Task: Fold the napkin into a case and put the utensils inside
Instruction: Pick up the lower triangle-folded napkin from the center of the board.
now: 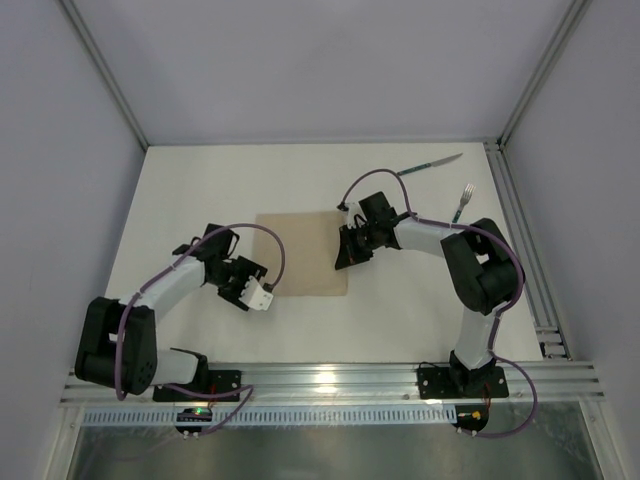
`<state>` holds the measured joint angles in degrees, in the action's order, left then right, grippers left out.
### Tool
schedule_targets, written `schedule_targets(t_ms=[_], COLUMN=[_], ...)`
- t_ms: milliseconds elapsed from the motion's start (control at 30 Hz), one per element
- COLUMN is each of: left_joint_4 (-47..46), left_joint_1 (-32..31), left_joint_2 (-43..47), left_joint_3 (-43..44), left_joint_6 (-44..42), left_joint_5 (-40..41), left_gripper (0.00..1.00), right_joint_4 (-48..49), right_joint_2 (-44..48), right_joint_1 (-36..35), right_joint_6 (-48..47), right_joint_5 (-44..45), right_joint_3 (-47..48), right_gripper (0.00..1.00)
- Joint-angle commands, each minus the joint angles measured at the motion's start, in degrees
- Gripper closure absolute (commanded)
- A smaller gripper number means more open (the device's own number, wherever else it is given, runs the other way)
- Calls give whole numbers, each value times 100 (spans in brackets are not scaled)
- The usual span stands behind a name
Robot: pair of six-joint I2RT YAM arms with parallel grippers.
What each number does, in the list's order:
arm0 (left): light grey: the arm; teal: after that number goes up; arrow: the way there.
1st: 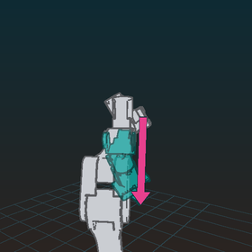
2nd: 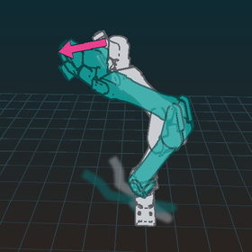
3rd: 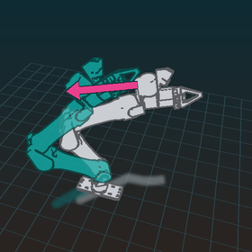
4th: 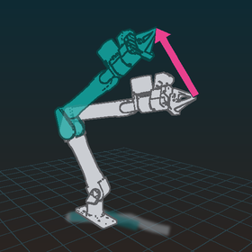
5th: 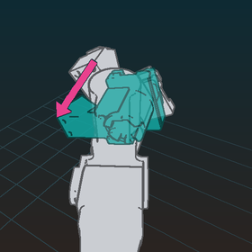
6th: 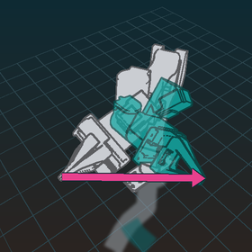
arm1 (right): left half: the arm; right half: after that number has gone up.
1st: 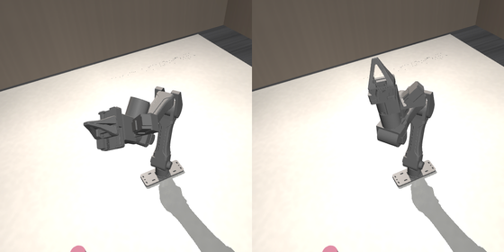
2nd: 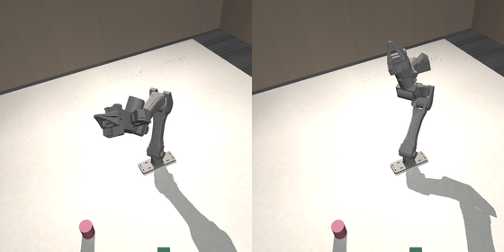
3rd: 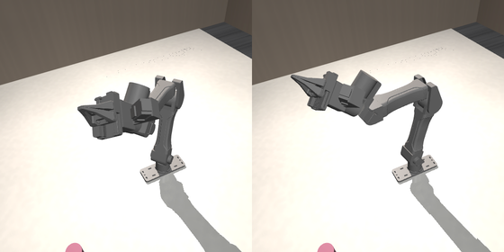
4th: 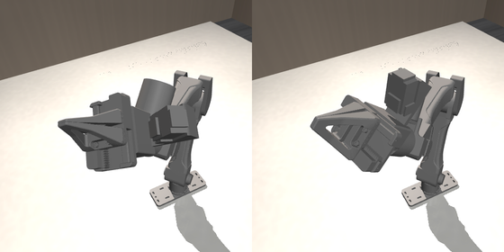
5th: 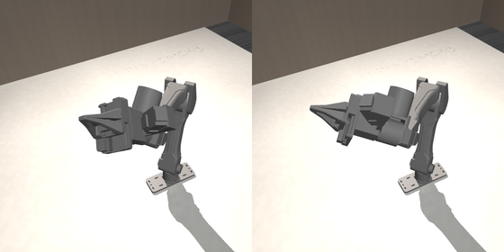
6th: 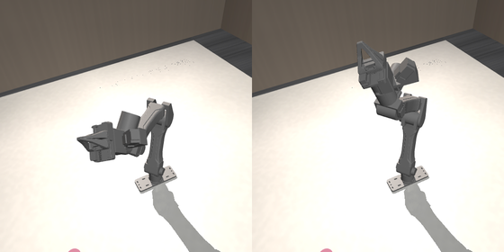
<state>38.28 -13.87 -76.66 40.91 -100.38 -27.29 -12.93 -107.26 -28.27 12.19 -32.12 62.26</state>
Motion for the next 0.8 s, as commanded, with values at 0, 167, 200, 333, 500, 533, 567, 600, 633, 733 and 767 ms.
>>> schedule_targets(t_ms=[0,167,200,333,500,533,567,600,633,733,767], left_joint_4=[65,-267,-295,-348,-480,-488,-488,-488,-480,-471,-480], left_joint_1=[-19,-19,-28,-28,-37,-46,-37,-37,-46,-46,-46], left_joint_2=[-6,-129,-173,-270,-367,-384,-393,-402,-411,-411,-402], left_joint_3=[-109,-135,-135,-214,-373,-381,-390,-416,-417,-417,-399], left_joint_6=[-799,-817,-799,-817,-808,-791,-782,-764,-755,-624,-415], left_joint_5=[-137,-312,-338,-347,-400,-417,-461,-488,-514,-637,-707], left_gripper=[36,35,35,36,51,55,61,64,67,78,84], right_joint_4=[10,-17,-25,1,27,53,62,88,97,159,176], right_joint_2=[250,223,241,302,294,302,320,320,355,477,522], right_joint_1=[-12,-12,-12,-3,-12,-20,-12,-12,-20,-20,-29], right_joint_6=[-102,-129,-120,-120,-111,-102,-85,-76,-76,-111,-129], right_joint_5=[-119,-216,-216,-225,-286,-304,-312,-321,-321,-234,-181], right_joint_3=[128,164,146,102,102,93,85,85,76,14,-21], right_gripper=[92,91,92,92,92,92,91,91,91,91,91])
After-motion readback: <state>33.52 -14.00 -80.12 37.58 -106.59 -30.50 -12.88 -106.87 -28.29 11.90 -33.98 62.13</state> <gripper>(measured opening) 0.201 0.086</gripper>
